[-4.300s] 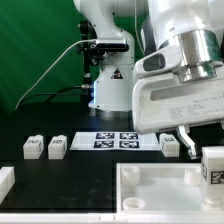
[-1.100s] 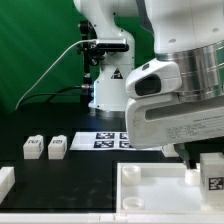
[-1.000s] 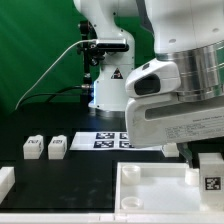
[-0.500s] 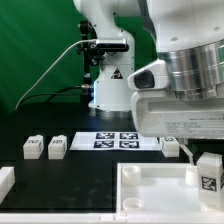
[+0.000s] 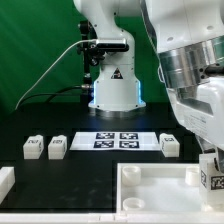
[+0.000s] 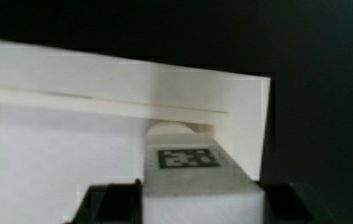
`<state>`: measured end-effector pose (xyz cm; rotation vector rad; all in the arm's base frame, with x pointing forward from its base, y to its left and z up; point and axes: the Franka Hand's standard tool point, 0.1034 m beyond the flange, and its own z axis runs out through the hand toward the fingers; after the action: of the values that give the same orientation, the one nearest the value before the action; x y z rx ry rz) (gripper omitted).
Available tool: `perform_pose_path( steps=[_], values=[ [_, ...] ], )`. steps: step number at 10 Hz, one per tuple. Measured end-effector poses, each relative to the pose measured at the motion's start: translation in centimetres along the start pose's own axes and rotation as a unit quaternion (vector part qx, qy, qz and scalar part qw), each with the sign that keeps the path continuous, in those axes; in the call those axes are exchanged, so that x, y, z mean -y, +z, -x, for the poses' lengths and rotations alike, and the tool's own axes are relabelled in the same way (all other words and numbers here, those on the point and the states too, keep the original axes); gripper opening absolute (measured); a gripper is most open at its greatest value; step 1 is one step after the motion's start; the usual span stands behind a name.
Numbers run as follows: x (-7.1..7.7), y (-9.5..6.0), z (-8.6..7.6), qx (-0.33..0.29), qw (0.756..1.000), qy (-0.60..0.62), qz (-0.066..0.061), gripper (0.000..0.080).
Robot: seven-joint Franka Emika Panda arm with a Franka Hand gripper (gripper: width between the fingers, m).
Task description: Assemble one leg
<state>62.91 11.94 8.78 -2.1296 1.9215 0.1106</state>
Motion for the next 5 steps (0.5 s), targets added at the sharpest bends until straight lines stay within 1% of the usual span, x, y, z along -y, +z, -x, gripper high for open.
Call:
perform_pose_path(
  steps=[1, 2, 3, 4, 5],
  values=[
    [0.0, 0.0, 0.0, 0.0, 1.0, -0.002, 0.0, 0.0298],
    [-0.02, 0.04, 0.0, 0.0, 1.0, -0.008, 0.0, 0.0376],
    [-0.04, 0.06, -0.01, 0.0, 0.999, -0.036, 0.001, 0.0512],
    [-0.39, 0.25, -0.13, 0.004, 0.997, -0.071, 0.013, 0.0512],
    [-0.52, 0.35, -0.36, 0.014, 0.99, -0.134, 0.041, 0.062]
  ],
)
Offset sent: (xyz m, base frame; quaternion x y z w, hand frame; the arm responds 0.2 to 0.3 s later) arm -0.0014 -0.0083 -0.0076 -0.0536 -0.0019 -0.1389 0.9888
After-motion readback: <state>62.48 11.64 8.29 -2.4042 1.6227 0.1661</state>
